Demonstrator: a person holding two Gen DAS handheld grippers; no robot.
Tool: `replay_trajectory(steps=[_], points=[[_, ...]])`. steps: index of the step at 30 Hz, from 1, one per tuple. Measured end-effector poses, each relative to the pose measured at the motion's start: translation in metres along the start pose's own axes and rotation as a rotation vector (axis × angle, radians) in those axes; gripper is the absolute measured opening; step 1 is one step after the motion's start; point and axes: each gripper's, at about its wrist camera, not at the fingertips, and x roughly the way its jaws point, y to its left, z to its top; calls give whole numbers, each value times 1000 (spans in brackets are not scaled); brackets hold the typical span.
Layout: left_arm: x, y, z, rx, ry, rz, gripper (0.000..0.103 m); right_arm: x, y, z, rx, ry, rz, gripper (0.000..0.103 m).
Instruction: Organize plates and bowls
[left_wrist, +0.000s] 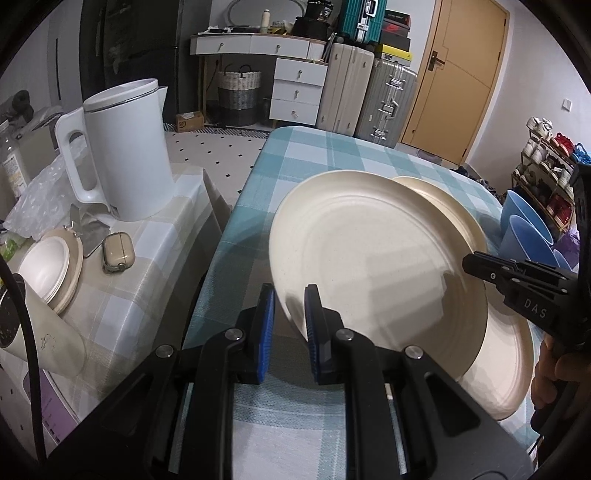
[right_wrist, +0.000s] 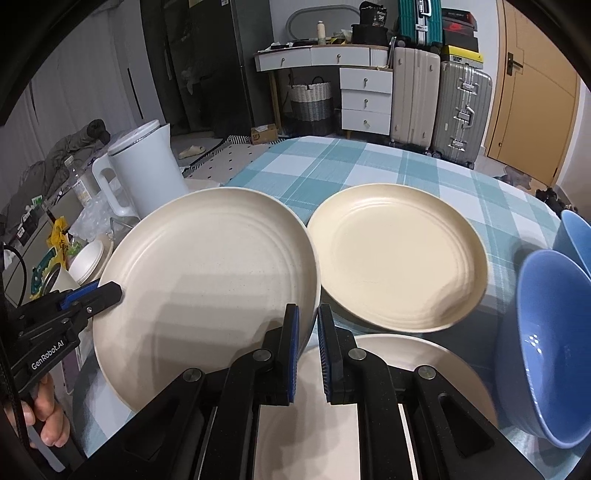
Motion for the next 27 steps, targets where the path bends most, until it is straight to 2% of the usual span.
replay_trajectory(steps=[27], points=[[-33,-49,-4,91,-26,-75,13,-74,-28,-25,66,-92,-39,11]])
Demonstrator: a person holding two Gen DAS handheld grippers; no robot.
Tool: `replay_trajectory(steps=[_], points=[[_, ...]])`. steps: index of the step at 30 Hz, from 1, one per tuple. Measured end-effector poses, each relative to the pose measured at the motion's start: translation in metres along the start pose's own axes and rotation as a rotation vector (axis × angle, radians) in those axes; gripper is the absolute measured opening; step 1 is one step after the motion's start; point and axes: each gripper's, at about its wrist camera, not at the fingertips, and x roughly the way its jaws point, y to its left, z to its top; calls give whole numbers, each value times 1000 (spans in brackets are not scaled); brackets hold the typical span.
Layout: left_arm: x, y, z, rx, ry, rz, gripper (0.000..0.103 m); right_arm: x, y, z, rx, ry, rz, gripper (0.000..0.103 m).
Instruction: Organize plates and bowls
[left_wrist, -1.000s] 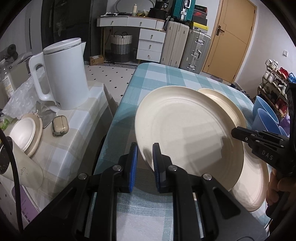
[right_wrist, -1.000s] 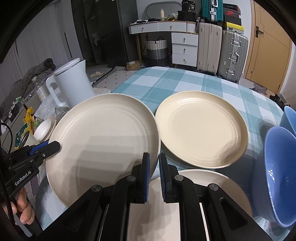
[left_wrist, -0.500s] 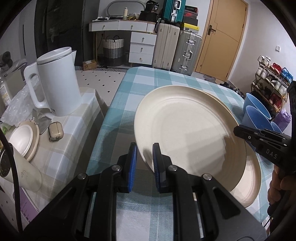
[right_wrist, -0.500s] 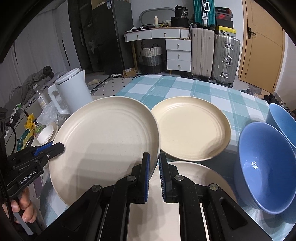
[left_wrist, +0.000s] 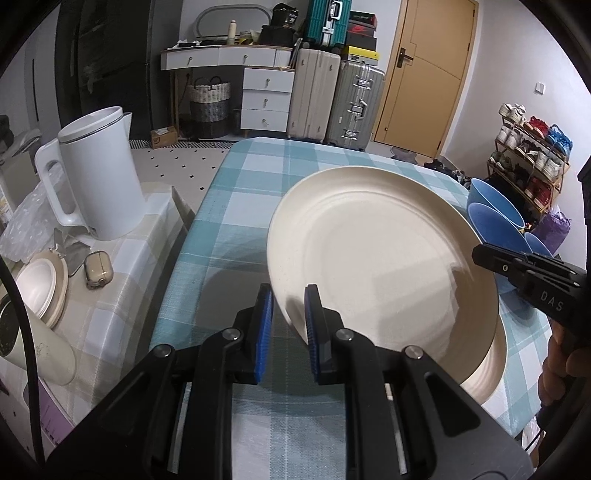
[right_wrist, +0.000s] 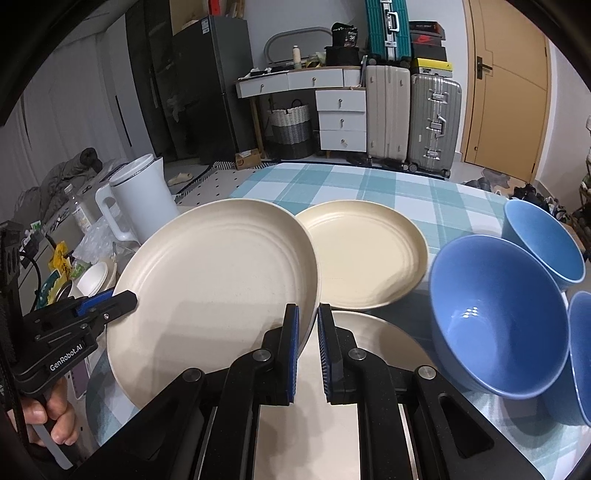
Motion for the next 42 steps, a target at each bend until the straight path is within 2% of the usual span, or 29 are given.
replay_trajectory(steps=[20,42], points=[[-2,-34,-7,73,17,-43,13,-33,-27,-28,76,-15,-21,11],[23,-68,-21,148,61,-66,13,-44,-52,-67,152,8,-58,12]])
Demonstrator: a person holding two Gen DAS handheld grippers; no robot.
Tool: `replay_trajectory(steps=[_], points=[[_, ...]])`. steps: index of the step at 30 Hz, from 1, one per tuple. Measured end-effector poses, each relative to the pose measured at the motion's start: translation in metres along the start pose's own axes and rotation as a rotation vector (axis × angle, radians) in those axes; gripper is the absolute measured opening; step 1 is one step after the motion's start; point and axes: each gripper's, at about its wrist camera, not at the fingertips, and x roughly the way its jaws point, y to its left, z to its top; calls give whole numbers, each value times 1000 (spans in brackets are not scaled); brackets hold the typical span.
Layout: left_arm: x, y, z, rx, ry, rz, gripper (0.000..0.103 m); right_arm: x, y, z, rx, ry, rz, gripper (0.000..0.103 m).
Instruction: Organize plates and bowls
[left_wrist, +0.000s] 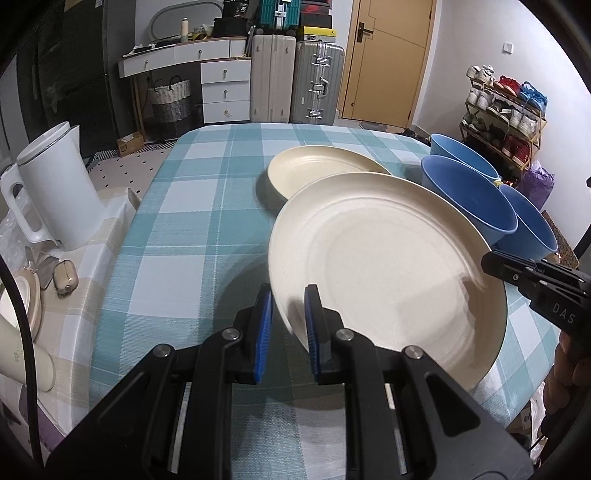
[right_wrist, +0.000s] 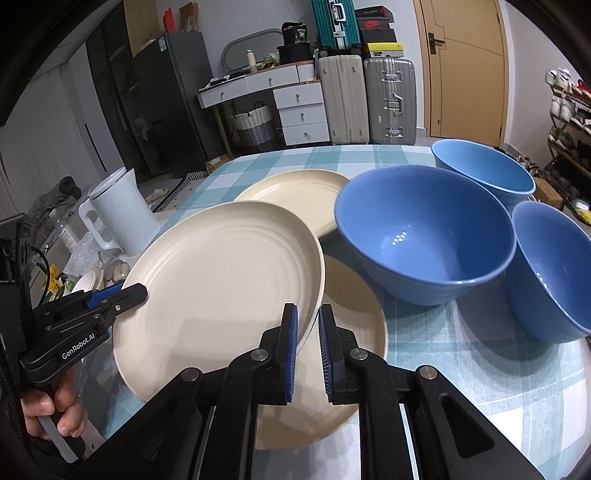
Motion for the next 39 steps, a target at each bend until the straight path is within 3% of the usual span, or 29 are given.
replay_trajectory(steps=[16,39], points=[[27,-26,-12,56,31,19,13,1,-20,-17,21,26,-45,12],[45,-61,-27,185,52,105,15,19,-31,-33,38,59,-107,12]])
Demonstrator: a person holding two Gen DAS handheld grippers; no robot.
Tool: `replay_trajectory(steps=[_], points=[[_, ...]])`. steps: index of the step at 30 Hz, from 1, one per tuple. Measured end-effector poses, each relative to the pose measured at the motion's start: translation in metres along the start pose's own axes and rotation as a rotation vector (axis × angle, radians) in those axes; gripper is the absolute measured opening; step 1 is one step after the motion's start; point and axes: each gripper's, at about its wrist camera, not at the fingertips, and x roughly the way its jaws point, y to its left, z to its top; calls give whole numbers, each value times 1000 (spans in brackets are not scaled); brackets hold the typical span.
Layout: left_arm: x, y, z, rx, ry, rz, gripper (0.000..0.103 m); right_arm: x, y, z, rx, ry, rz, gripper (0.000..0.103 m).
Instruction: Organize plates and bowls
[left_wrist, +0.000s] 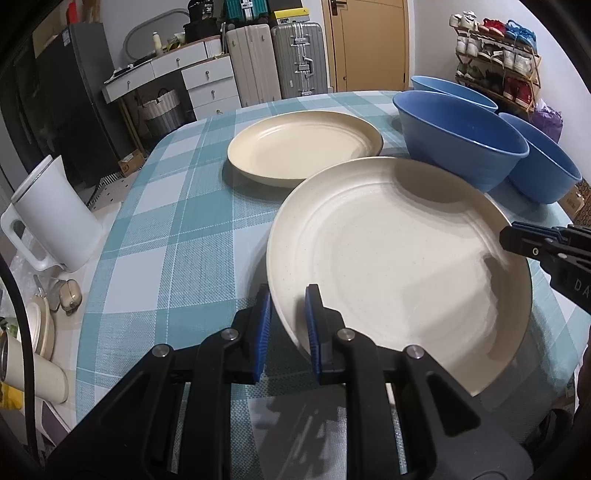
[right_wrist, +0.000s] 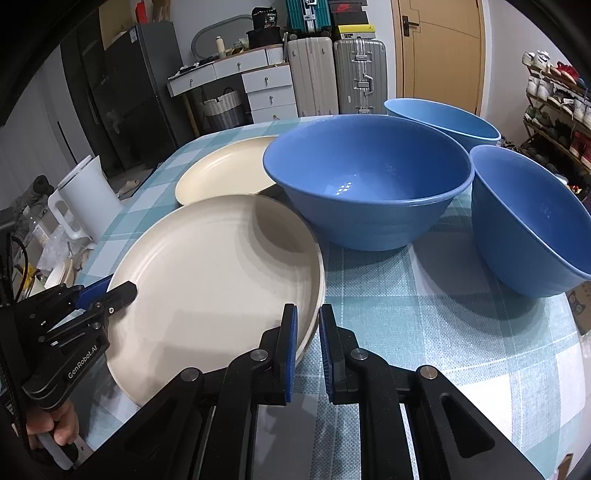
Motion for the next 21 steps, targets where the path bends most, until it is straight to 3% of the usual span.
replay_trajectory(steps=[21], points=[[5,-3,-5,20,12,12,17,8,-1,-3,-25,-13,-20,12]])
